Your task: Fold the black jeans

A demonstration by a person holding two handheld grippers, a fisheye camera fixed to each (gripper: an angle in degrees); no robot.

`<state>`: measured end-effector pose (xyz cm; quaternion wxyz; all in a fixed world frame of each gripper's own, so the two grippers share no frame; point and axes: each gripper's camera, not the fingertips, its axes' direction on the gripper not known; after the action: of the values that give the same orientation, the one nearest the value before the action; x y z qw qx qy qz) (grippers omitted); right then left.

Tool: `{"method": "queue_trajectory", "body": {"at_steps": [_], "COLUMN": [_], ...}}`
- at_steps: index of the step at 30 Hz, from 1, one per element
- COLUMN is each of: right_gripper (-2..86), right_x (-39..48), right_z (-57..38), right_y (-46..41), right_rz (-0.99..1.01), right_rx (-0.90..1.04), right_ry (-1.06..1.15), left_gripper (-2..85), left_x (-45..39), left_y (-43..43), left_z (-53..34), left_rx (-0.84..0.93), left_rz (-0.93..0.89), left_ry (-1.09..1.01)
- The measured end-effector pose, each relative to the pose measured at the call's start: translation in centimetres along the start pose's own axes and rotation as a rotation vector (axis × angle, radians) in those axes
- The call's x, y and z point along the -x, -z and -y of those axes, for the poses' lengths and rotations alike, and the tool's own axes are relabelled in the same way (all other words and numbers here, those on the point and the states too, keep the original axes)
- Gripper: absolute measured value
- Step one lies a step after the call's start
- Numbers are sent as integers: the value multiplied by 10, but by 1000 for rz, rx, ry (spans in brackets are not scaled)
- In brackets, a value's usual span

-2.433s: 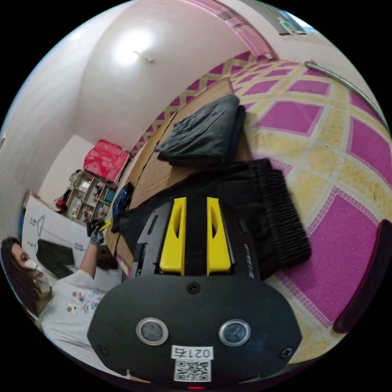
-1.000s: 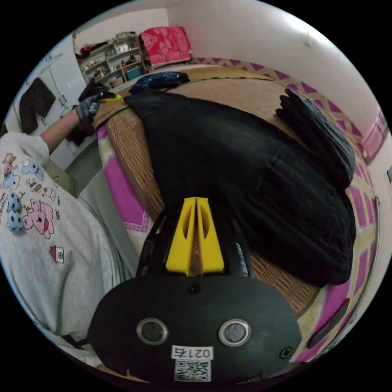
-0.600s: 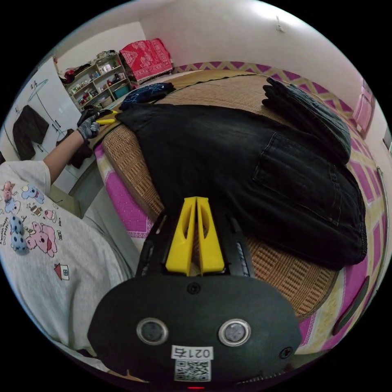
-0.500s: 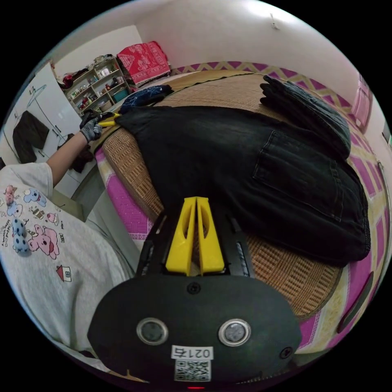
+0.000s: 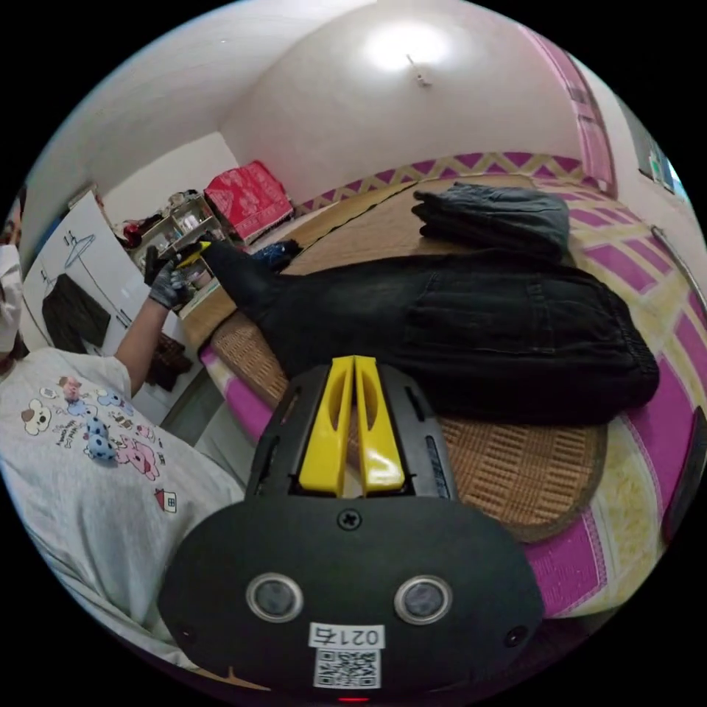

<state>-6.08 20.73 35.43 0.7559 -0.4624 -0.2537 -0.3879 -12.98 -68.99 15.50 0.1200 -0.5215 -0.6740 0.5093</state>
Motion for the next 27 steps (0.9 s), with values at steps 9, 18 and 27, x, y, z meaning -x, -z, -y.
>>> {"method": "queue_trajectory", "body": {"at_steps": [9,18,27], "right_gripper": [-6,-6,-5], "right_x": [-19,-71,-110], "right_z": [-51,-94,-103], "right_y": [31,68,80], "right_rz": [-55,-10,33], "right_rx": [-53,-118,-123], "right_ry": [-11,-129,-186], "left_gripper": [47,39,40], "left_x": [-320,-403,-448], "left_y": [-215,-310,-410], "left_z": [-191,-319,-409], "left_rx": [278,233,421], "left_rz": [56,165,29], "left_ry": [-629,-639,-603]}}
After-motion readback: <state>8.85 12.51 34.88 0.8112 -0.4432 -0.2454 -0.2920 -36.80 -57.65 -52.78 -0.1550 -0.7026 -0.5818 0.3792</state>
